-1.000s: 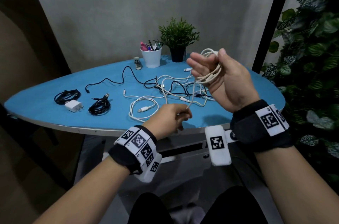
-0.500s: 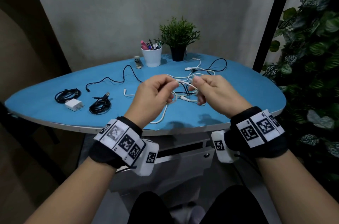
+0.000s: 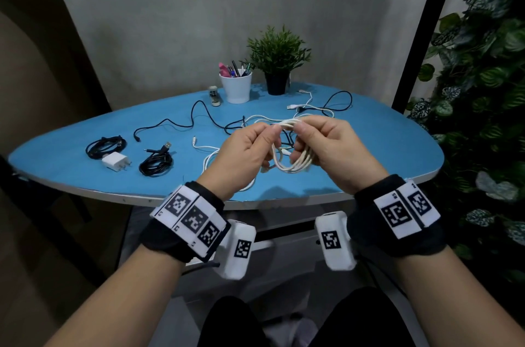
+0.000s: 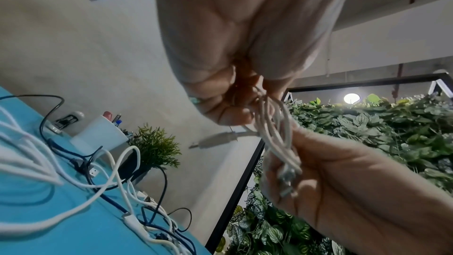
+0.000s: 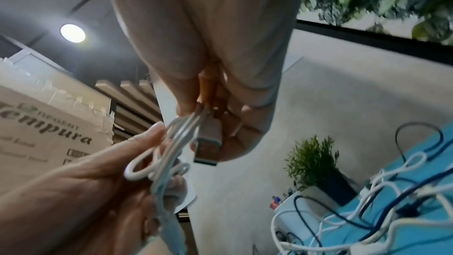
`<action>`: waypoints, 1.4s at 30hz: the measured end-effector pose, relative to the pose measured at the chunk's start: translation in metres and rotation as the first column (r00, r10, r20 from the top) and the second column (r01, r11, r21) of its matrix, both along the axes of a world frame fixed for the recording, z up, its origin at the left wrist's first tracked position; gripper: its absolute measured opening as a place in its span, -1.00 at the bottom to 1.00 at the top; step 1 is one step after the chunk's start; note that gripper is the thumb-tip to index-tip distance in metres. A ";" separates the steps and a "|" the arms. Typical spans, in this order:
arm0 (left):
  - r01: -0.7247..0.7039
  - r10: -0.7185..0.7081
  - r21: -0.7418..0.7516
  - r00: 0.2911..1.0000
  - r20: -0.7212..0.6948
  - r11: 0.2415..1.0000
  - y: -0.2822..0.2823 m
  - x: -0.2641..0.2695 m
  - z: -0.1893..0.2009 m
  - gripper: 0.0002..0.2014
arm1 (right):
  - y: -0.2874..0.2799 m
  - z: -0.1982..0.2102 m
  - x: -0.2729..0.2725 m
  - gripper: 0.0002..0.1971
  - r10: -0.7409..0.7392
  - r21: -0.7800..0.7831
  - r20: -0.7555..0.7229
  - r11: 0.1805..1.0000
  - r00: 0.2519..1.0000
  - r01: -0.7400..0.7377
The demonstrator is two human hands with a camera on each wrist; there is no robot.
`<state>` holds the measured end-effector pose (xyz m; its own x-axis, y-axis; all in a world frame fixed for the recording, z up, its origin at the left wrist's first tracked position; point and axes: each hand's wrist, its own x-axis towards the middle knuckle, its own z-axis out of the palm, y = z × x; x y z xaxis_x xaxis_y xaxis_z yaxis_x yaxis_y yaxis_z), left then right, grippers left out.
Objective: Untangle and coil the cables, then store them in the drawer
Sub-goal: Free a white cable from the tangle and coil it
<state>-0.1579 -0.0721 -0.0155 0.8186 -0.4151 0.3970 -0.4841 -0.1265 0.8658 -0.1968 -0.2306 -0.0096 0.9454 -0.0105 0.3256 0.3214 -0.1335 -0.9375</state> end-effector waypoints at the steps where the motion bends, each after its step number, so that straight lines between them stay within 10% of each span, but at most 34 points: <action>1: -0.014 0.015 -0.008 1.000 0.006 1.000 0.000 0.000 0.000 -0.68 | -0.001 0.000 -0.001 -0.81 -0.045 -0.048 0.019 0.998 0.999 0.046; 11: 0.039 -0.042 -0.027 0.993 -0.109 0.999 0.015 -0.001 -0.018 -0.86 | -0.004 0.002 -0.013 -0.80 -0.107 0.116 -0.008 0.987 0.994 0.108; 26: -0.441 0.348 -0.292 0.882 -0.319 0.849 0.050 -0.011 -0.022 -0.84 | 0.050 -0.026 -0.003 -0.87 0.136 0.085 -0.118 0.988 0.984 -0.126; 42: -0.092 -0.132 -0.347 0.810 -0.572 0.933 0.055 -0.019 -0.014 -0.79 | 0.052 -0.029 0.007 -0.80 -0.017 -0.004 0.117 1.000 0.993 0.018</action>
